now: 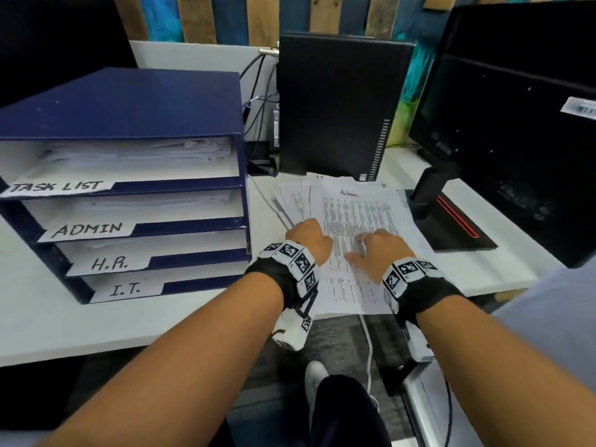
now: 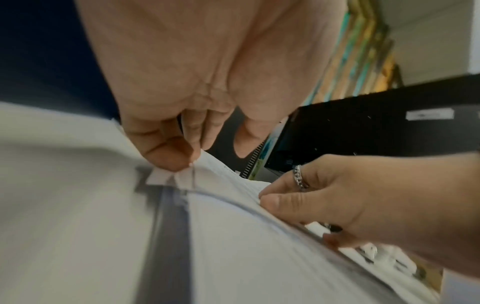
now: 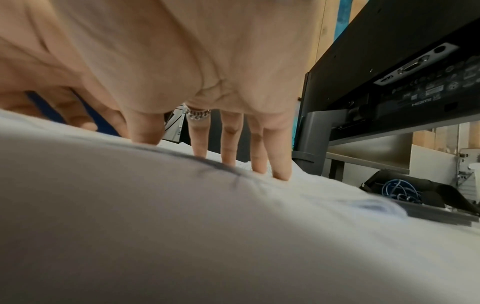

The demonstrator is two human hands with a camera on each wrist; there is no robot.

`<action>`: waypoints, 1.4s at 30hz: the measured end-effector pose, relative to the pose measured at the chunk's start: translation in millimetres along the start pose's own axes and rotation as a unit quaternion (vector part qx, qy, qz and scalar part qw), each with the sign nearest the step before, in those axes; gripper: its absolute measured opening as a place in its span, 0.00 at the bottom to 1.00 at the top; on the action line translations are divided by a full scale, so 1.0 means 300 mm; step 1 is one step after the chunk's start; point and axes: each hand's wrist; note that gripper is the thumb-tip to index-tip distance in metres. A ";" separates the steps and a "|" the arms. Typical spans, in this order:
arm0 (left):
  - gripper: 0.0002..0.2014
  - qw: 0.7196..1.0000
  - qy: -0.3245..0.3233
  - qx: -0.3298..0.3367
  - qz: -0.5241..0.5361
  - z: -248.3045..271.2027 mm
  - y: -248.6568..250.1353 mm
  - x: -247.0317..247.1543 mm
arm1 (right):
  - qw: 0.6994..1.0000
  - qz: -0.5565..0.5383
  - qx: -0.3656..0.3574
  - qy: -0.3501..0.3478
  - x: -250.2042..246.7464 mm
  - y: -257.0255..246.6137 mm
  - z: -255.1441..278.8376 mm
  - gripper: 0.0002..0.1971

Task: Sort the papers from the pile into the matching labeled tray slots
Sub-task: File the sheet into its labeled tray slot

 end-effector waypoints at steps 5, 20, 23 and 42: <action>0.24 0.997 -0.052 -0.024 0.047 -0.053 0.004 0.041 | 0.998 0.049 -0.034 0.005 0.004 0.011 -0.010 0.29; 0.07 0.992 -0.085 -0.095 0.011 -0.103 0.062 -0.034 | 0.996 0.070 -0.049 -0.023 -0.003 -0.005 -0.009 0.25; 0.07 0.996 -0.073 -0.059 -0.010 -0.074 0.083 -0.022 | 0.995 0.075 -0.053 -0.023 0.001 -0.003 -0.012 0.24; 0.42 0.961 0.080 -0.043 0.261 0.191 0.161 0.053 | 0.984 -0.139 0.079 0.075 -0.055 0.115 0.104 0.20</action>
Point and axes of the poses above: each hand's wrist, its own z-axis away from the middle knuckle, its own x-axis out of the palm, y = z × x, and after that the axes turned 9 degrees about y, right-handed
